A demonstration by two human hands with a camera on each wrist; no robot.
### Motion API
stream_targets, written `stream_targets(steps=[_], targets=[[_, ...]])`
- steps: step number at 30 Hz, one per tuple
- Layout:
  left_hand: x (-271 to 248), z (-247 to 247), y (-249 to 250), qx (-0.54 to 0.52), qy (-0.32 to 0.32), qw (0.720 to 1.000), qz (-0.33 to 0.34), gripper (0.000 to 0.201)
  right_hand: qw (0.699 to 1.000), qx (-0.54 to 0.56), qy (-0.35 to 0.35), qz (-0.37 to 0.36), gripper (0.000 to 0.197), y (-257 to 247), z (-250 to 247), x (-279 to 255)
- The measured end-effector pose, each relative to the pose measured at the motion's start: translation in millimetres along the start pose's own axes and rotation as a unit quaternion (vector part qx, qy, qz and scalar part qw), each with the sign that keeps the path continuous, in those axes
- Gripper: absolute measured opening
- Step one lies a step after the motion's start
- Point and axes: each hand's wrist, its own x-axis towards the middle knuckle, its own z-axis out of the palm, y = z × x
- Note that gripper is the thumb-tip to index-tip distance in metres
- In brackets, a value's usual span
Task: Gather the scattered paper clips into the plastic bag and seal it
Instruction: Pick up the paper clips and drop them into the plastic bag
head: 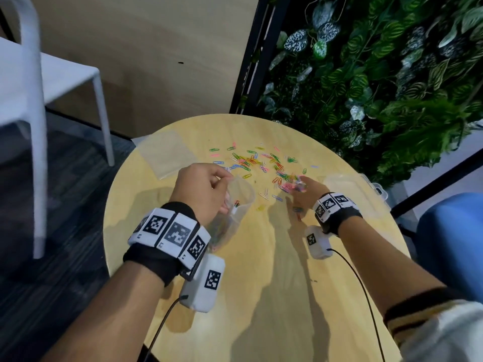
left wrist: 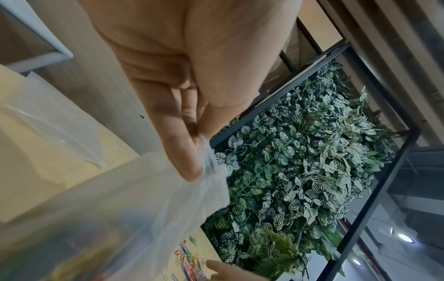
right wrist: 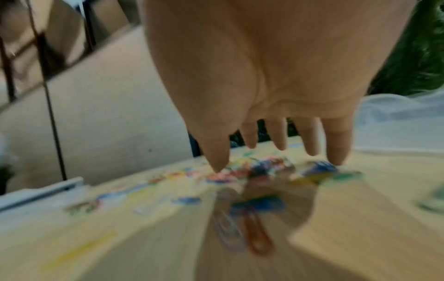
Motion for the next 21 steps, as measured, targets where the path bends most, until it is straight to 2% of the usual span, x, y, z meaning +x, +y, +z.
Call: stream_targets(steps=[3,4,8,12,15,17,18,19,21], targets=[[1,-3,-1,0.001,0.002,1.0,-0.006,0.016,0.998,-0.04,0.001,-0.037,0.068,7,21,13],[1,-3,-2,0.001,0.003,1.0,-0.007,0.016,0.997,-0.058,0.015,-0.055,0.064,5,25,13],[0,0,1,0.002,-0.004,1.0,-0.006,0.016,0.982,-0.134,0.074,-0.113,0.026,-15,28,7],[-1,1,1,-0.005,-0.006,1.0,-0.006,0.016,0.983,-0.136,0.08,-0.093,0.024,-24,21,0],[-2,0,1,-0.002,-0.006,1.0,-0.004,0.016,0.991,-0.014,0.113,-0.065,0.019,-13,15,-4],[-1,1,1,-0.002,-0.009,1.0,-0.005,0.015,0.984,0.136,0.117,-0.003,0.013,3,11,-5],[0,3,1,0.0,-0.012,1.0,-0.004,0.015,0.967,0.233,0.101,0.039,0.009,11,9,-5],[0,5,1,0.002,-0.015,1.0,-0.003,0.015,0.935,0.336,0.079,0.08,0.009,18,7,-7],[1,9,1,0.007,-0.02,1.0,-0.003,0.015,0.842,0.524,0.05,0.119,0.006,27,3,-11]])
